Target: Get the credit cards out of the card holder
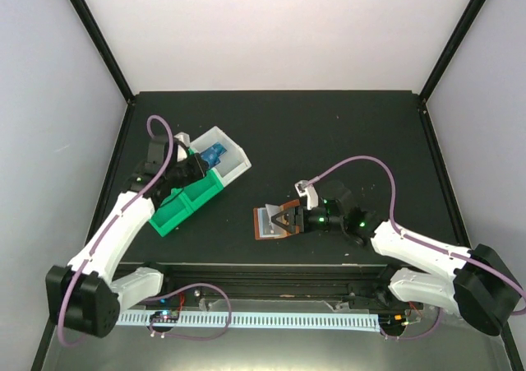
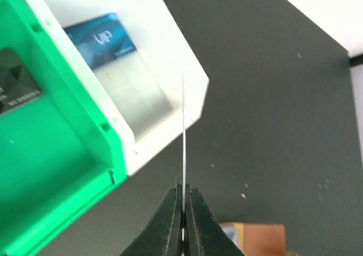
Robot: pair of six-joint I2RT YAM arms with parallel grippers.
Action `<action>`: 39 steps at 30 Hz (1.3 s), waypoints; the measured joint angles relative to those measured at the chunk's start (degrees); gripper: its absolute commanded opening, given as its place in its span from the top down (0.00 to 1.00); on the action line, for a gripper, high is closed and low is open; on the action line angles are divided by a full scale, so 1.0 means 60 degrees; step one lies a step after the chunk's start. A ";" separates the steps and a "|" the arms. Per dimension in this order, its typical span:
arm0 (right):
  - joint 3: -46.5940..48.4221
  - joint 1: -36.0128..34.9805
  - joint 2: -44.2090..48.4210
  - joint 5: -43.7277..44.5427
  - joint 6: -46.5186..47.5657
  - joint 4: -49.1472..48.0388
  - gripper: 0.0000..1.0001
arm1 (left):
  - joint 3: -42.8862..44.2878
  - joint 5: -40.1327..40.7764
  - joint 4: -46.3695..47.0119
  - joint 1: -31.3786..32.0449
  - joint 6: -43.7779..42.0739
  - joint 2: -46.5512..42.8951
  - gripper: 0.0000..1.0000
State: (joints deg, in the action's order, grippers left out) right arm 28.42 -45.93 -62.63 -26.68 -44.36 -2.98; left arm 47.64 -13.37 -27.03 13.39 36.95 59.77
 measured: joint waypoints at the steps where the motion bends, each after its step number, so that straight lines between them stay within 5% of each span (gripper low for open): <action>1: 0.0011 0.0000 0.0000 0.0000 0.0055 0.0036 0.29 | 0.0168 0.0000 -0.0025 -0.0189 -0.0033 0.0350 0.98; 15: 0.0259 0.0000 0.0262 0.0215 0.0543 0.0594 0.29 | 0.2401 0.0051 -0.0215 -0.1053 0.0164 0.4754 0.98; 39: 0.0940 0.0000 0.0135 0.0433 0.1027 0.1290 0.28 | 0.4229 0.0251 0.0302 -0.1053 0.1515 0.7450 0.94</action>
State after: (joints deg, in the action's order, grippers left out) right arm 34.06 -45.93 -61.82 -24.08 -38.20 4.75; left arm 73.01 -11.86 -25.21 7.07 46.04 104.47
